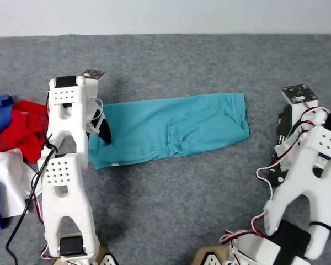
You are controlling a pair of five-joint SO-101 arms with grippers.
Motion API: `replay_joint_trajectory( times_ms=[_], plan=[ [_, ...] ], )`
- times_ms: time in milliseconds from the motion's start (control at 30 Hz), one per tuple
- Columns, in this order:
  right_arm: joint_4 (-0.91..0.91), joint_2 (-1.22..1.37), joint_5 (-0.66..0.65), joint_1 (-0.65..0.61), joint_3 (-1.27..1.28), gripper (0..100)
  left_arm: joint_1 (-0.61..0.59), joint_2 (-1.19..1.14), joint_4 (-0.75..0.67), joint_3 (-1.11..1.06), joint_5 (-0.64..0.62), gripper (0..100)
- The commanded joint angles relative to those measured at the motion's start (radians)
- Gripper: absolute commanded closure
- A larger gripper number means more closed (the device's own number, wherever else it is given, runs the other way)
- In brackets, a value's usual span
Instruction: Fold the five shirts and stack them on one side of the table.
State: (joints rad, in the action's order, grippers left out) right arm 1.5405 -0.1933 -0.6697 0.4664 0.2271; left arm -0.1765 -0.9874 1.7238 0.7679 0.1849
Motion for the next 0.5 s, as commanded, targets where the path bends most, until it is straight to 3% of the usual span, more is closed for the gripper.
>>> replay_joint_trajectory(
  times_ms=[0,200,467],
  plan=[
    [-0.001,-0.042,0.011,0.013,-0.006,98.8,0.018,-0.064,0.031,0.054,-0.023,84],
    [-0.001,-0.048,0.011,0.013,-0.006,98.8,0.049,-0.086,0.032,0.081,0.018,100],
    [0.001,-0.050,0.009,0.018,-0.011,98.8,-0.009,0.098,0.032,-0.012,0.023,100]
  ],
)
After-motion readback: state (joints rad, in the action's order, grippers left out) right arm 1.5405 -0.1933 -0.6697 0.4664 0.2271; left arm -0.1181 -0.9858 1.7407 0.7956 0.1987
